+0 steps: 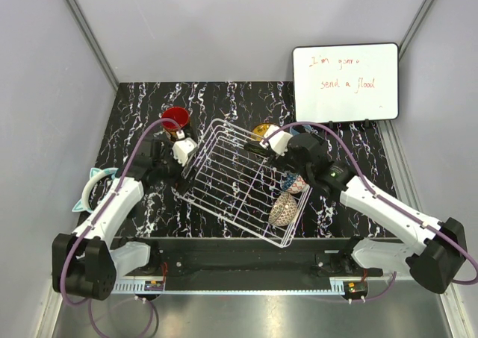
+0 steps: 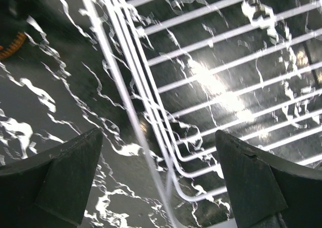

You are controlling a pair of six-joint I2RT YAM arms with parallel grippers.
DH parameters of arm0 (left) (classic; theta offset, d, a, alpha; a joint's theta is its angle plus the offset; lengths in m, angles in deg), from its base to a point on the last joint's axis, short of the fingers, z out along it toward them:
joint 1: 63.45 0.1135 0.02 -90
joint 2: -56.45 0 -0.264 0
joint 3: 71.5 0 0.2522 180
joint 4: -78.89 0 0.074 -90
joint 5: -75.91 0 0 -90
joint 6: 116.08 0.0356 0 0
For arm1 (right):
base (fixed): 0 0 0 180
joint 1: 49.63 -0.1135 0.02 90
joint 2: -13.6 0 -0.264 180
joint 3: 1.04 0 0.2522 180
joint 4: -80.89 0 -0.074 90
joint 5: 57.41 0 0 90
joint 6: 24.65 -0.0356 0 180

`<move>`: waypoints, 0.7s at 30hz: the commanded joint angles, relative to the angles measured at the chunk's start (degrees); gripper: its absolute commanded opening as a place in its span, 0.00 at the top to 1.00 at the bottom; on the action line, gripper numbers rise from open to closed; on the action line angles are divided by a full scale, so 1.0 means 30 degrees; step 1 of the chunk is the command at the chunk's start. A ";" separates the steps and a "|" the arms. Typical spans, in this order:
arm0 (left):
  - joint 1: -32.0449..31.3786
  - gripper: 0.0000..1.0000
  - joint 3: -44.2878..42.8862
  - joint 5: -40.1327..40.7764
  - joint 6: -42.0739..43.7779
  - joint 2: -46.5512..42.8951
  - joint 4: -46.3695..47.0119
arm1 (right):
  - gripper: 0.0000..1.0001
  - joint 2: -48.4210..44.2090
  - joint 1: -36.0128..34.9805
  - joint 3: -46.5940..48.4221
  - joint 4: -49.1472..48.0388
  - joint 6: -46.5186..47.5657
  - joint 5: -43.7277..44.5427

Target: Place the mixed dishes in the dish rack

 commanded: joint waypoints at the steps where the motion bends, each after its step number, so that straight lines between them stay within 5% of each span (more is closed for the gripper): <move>1: 0.0098 0.01 -0.2816 -0.0362 -0.0817 0.0903 0.1044 | 0.04 0.0076 0.0191 0.1417 -0.0804 -0.0576 0.0343; 9: 0.0215 0.01 -0.8208 -0.0244 -0.2543 0.7022 0.2217 | 0.05 0.0252 0.0191 0.1359 -0.0833 -0.0958 -0.0096; 13: 0.0244 0.01 -0.9031 0.0106 -0.3424 0.9688 0.3005 | 0.26 0.0193 0.0191 0.1213 -0.0862 -0.0987 -0.0360; 21: 0.0244 0.01 -0.7744 0.0165 -0.3660 1.0340 0.3974 | 0.51 0.0661 0.0191 0.1125 -0.0833 -0.0667 -0.0506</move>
